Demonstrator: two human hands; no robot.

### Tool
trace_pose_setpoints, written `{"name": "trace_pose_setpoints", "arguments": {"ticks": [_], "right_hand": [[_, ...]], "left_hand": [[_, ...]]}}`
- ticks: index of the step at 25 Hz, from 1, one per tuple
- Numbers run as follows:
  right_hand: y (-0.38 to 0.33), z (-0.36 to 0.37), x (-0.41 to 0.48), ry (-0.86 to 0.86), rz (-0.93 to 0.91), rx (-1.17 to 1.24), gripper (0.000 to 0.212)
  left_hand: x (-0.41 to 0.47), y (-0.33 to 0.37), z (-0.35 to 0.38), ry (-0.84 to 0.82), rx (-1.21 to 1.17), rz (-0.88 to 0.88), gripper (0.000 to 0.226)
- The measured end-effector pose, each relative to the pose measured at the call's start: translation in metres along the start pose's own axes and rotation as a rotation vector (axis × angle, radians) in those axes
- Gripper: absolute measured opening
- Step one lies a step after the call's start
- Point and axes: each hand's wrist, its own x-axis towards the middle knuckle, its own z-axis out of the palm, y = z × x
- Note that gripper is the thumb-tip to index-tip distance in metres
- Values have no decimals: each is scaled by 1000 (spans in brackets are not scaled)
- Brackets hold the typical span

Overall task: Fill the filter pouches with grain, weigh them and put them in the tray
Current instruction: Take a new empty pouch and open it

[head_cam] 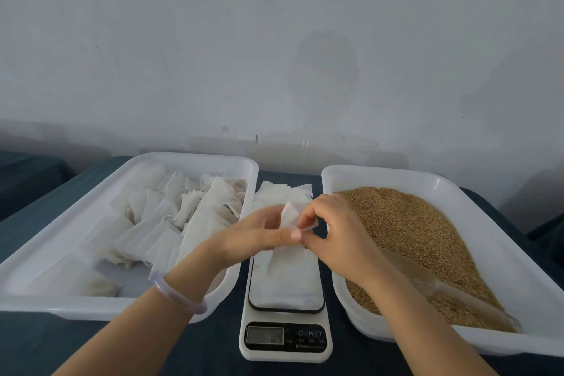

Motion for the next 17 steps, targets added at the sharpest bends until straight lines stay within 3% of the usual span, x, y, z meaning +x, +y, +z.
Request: {"name": "trace_pose_setpoints", "arguments": {"ticks": [3,5,8,12,17], "right_hand": [[4,-1,-3,10,96,12,20],[8,-2,-5,-18,176,53,32],[11,-2,-5,-71,335,203,49],[15,1,-5,-44,370,263,21],[18,-2,-9,-323,345,292,25]], "left_hand": [[-1,1,1,-37,11,-98,3],[1,-3,-1,-5,-53,-195,17],[3,-7,-3,-43,-62,-239,21],[0,-11,-3,-38,7,-235,17],[-3,-13,-8,-26,63,-272,6]]}}
